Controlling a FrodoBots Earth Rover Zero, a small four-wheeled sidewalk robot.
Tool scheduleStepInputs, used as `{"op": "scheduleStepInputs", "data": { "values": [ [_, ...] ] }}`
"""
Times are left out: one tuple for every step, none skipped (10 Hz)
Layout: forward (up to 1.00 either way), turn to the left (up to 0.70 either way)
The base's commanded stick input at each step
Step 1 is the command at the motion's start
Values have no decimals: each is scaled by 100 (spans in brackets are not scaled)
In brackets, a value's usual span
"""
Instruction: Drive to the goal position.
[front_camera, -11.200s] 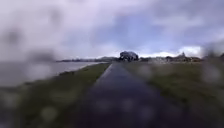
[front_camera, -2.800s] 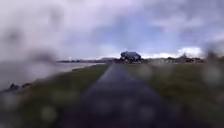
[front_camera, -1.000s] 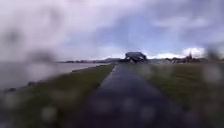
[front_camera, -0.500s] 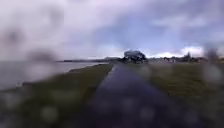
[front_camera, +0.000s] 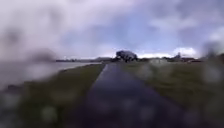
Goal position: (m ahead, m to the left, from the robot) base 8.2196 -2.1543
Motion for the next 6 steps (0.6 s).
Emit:
{"op": "scheduleStepInputs", "data": {
  "values": [
    [70,0],
    [70,0],
    [70,0],
    [70,0],
    [70,0],
    [70,0]
  ]
}}
